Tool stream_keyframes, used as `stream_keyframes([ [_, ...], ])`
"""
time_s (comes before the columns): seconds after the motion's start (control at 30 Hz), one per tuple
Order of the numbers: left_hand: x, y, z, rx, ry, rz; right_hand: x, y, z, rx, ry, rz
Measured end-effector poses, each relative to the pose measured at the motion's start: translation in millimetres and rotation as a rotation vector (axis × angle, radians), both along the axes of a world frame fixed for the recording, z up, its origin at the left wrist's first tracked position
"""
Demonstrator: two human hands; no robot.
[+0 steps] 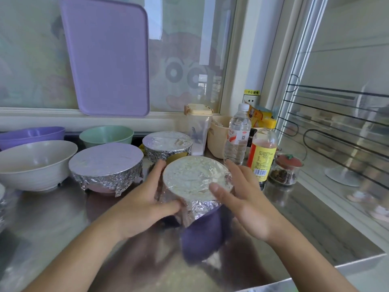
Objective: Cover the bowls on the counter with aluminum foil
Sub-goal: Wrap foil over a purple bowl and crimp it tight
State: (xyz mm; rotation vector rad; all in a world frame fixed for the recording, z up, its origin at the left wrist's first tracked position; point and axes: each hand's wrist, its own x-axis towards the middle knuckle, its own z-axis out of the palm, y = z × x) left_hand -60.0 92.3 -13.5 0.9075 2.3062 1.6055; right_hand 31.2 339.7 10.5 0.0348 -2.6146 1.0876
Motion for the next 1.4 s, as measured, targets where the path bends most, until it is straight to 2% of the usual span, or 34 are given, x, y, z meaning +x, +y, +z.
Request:
stream_keyframes([
  [0.07, -2, 2, 7, 0.159, -0.071, -0.006, -9, 6, 5, -0.033, 0.035, -0.049],
  [0.13, -6, 10, 7, 0.206, -0.075, 0.095, -20, 10, 7, -0.072, 0.079, -0.034],
  [0.27, 3, 34, -2, 0.078, 0.048, 0.261, -33, 9, -11, -0.241, 0.061, 0.094],
  [0.53, 14, 33, -14, 0.043, 0.177, 0.332, -28, 18, -23, -0.372, 0.015, 0.129],
  [0.63, 18, 32, -14, 0.05, 0.224, 0.327, -28, 19, -26, -0.344, 0.078, 0.085],
  [0.73, 21, 31, -14, 0.075, 0.251, 0.321, -33, 22, -22, -0.185, 0.248, -0.028],
  [0.8, 21, 30, -13, 0.09, 0.254, 0.316, -39, 25, -8, -0.059, 0.272, -0.042],
  [0.9, 19, 30, -13, 0.079, 0.249, 0.306, -53, 24, 20, 0.091, 0.097, 0.083],
  [0.97, 19, 30, -14, 0.075, 0.247, 0.304, -61, 20, 30, 0.131, -0.066, 0.16],
  [1.03, 20, 29, -13, 0.071, 0.25, 0.305, -67, 17, 26, 0.119, -0.137, 0.183],
  [1.23, 15, 30, -14, 0.052, 0.274, 0.319, -53, 23, 11, -0.145, -0.13, 0.192],
  [1.4, 15, 38, -15, 0.055, 0.268, 0.327, -38, 34, -5, -0.114, -0.107, 0.24],
])
